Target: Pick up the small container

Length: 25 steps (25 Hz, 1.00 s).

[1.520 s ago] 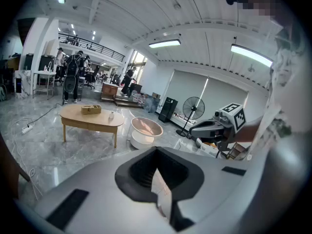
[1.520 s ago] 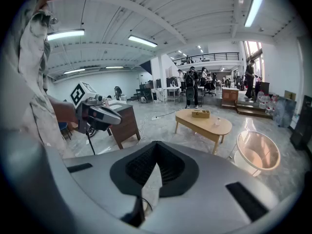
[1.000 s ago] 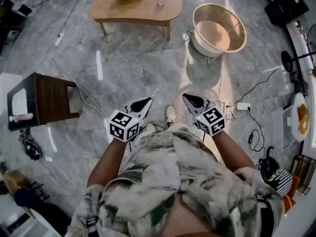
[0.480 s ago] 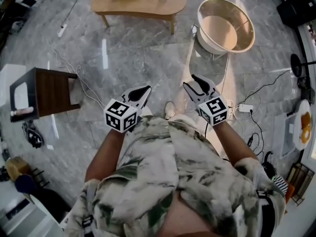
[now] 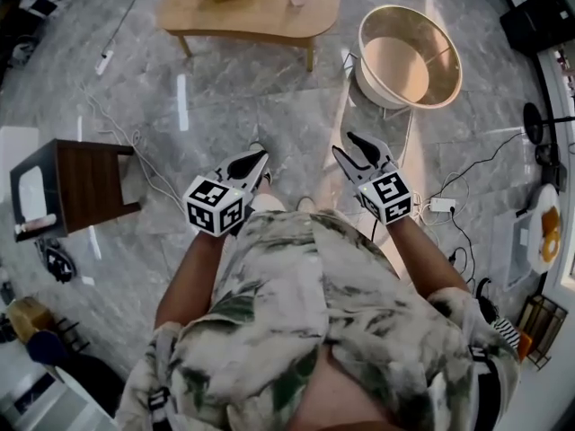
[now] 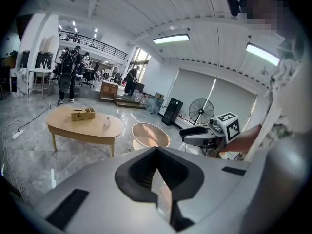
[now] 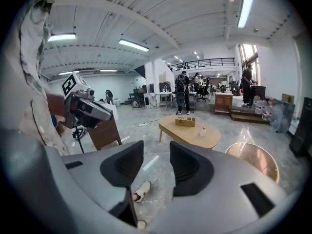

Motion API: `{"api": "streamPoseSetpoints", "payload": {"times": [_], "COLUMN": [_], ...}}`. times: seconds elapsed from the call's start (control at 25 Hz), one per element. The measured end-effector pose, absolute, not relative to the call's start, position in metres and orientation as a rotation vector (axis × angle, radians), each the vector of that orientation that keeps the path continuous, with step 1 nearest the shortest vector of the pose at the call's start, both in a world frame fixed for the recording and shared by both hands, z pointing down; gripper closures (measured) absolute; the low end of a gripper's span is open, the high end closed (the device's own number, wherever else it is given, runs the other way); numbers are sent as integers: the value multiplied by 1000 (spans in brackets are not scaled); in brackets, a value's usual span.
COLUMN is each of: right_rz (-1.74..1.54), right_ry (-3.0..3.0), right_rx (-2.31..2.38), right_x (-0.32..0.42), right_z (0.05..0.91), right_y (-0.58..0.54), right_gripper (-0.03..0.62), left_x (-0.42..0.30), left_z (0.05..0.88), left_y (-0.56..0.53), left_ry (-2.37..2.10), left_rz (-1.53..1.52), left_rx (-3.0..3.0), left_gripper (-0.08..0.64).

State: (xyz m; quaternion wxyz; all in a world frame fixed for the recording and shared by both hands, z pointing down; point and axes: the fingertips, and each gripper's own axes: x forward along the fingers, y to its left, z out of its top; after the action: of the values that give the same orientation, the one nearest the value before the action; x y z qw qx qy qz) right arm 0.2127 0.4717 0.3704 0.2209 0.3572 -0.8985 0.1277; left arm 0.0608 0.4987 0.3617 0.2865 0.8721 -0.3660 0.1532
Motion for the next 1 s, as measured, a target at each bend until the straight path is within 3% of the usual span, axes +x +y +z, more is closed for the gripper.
{"api": "streamPoseSetpoints", "payload": {"times": [0.44,1.0], "right_rz": [416,418], "right_ry": [-2414,-2386], "right_rx": [1035,1094], "right_x": [146,38], "right_z": [383,384], "right_y": [321,175], "right_gripper": [423,436], "left_x": [5,-96], "left_z": [373,377], "left_y": [332,197], "left_ry": [-856,-760], "left_rz": [467,489], "left_rx": [2396,2442], "left_gripper": [538,538]}}
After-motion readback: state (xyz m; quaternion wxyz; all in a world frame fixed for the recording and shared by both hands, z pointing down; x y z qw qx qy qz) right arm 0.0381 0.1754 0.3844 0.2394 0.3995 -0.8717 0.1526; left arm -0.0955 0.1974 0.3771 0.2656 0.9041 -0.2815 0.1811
